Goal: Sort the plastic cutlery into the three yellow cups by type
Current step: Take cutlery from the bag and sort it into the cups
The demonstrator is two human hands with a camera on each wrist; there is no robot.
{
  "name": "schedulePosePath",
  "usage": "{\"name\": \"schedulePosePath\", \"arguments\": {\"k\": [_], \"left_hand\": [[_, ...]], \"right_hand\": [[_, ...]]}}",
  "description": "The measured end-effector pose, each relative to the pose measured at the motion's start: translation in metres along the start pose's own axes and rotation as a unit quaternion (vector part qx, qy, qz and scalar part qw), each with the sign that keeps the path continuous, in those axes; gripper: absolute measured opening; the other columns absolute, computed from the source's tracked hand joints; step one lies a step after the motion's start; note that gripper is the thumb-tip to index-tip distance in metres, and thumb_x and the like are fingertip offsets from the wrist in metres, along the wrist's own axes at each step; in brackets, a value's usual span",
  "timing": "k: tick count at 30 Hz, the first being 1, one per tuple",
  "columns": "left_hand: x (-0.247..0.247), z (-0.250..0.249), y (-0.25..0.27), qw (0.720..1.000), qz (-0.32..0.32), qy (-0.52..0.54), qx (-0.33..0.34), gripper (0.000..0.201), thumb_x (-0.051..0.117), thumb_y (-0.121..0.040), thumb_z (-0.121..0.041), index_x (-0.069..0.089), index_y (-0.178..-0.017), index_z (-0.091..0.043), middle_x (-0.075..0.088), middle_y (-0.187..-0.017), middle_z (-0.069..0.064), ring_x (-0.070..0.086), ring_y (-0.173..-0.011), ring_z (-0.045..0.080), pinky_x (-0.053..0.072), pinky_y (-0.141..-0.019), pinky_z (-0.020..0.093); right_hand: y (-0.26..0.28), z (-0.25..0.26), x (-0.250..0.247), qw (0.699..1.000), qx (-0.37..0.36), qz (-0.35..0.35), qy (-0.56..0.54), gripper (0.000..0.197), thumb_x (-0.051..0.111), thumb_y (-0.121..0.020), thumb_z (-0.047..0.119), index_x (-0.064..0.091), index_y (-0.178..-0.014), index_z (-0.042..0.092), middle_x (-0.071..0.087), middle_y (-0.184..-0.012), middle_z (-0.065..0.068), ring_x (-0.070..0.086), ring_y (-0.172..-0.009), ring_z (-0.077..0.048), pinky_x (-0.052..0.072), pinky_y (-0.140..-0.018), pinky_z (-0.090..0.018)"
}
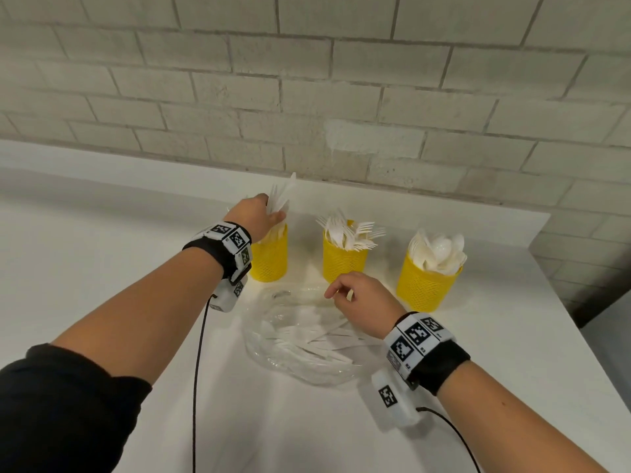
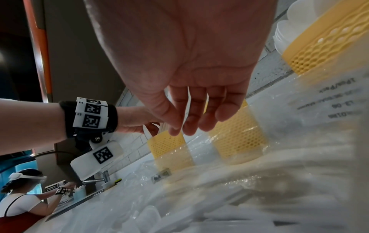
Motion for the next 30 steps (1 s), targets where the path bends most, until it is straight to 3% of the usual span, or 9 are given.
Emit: {"name": "schedulePosePath", "arguments": {"k": [3,7,11,14,17,22,24,27,30], "left_hand": [[-0.004,0.001,-0.002,1.000,-0.010,0.016,0.010,0.046,0.053,-0.092,-0.043,0.054,-0.116,-0.004,0.062,-0.109,0.016,0.058,-0.100,0.034,0.044,-0.078,0.037],[-0.016,0.001,0.000,0.989,-0.097,0.108,0.026,0.039,0.057,-0.091,-0.039,0.060,-0.104,-0.002,0.055,-0.096,0.016,0.056,-0.092,0.033,0.038,-0.072,0.034],[-0.028,0.001,0.001,0.969,-0.154,0.188,0.035,0.034,0.059,-0.089,-0.037,0.061,-0.106,-0.008,0.062,-0.101,0.012,0.061,-0.086,0.032,0.049,-0.075,0.037],[-0.019,0.003,0.003,0.989,-0.085,0.122,-0.007,0.039,0.063,-0.087,-0.035,0.057,-0.115,-0.009,0.062,-0.100,0.006,0.061,-0.086,0.029,0.049,-0.074,0.034],[-0.007,0.004,0.002,0.999,0.007,0.037,-0.028,0.044,0.066,-0.085,-0.034,0.056,-0.120,-0.010,0.064,-0.111,0.011,0.060,-0.087,0.027,0.051,-0.078,0.035],[-0.013,0.001,0.005,0.997,0.049,0.054,-0.024,0.062,0.071,-0.078,-0.048,0.055,-0.127,-0.013,0.065,-0.120,0.006,0.063,-0.101,0.024,0.051,-0.090,0.035],[-0.024,-0.004,0.016,0.998,-0.003,0.068,0.006,0.062,0.069,-0.078,-0.051,0.053,-0.128,-0.019,0.063,-0.120,0.002,0.061,-0.105,0.021,0.049,-0.091,0.035],[-0.038,-0.015,0.049,0.989,-0.116,0.053,0.077,0.037,0.063,-0.083,-0.048,0.059,-0.112,-0.026,0.059,-0.107,-0.003,0.058,-0.095,0.017,0.050,-0.082,0.037],[-0.026,-0.020,0.087,0.990,-0.086,0.050,0.097,0.012,0.062,-0.083,-0.042,0.062,-0.090,-0.033,0.058,-0.091,-0.011,0.057,-0.080,0.012,0.047,-0.071,0.030]], "right_hand": [[0.000,0.000,-0.004,1.000,0.003,-0.005,0.006,0.021,0.050,-0.089,0.017,0.068,-0.097,0.024,0.058,-0.102,0.004,0.046,-0.070,-0.001,0.045,-0.078,-0.026],[0.001,0.001,-0.003,1.000,-0.002,-0.001,0.003,0.020,0.051,-0.090,0.017,0.068,-0.097,0.024,0.058,-0.101,0.004,0.045,-0.068,0.000,0.044,-0.077,-0.025],[0.002,0.003,0.001,1.000,-0.012,0.002,-0.001,0.020,0.050,-0.090,0.015,0.068,-0.096,0.024,0.058,-0.097,0.005,0.045,-0.069,0.001,0.038,-0.074,-0.022],[0.002,0.001,0.004,1.000,-0.009,0.011,0.002,0.021,0.050,-0.090,0.015,0.068,-0.098,0.023,0.058,-0.097,0.005,0.045,-0.069,0.001,0.038,-0.073,-0.022],[0.002,-0.001,0.004,1.000,-0.002,0.014,0.007,0.022,0.050,-0.090,0.015,0.068,-0.098,0.022,0.058,-0.099,0.006,0.046,-0.072,-0.001,0.039,-0.075,-0.022],[0.001,-0.006,0.000,1.000,0.001,0.008,0.017,0.022,0.054,-0.088,0.013,0.070,-0.101,0.021,0.057,-0.101,0.006,0.045,-0.071,0.001,0.038,-0.077,-0.019],[0.001,-0.007,0.003,0.999,-0.001,0.032,0.044,0.025,0.056,-0.087,0.012,0.069,-0.107,0.021,0.059,-0.107,0.002,0.049,-0.081,-0.003,0.039,-0.082,-0.018],[0.003,-0.010,0.014,0.992,0.014,0.092,0.086,0.033,0.061,-0.086,0.019,0.064,-0.118,0.024,0.055,-0.129,0.001,0.050,-0.118,-0.014,0.037,-0.101,-0.023],[0.012,-0.010,0.032,0.978,0.017,0.174,0.112,0.059,0.072,-0.077,0.039,0.051,-0.132,0.030,0.046,-0.140,0.004,0.041,-0.131,-0.015,0.034,-0.110,-0.030]]}}
Point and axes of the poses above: each hand's wrist, its own y-axis away from the middle knuckle, its own x-axis out of the palm, z = x × y, the point moved 5 cm from there along -y, towards the middle knuckle
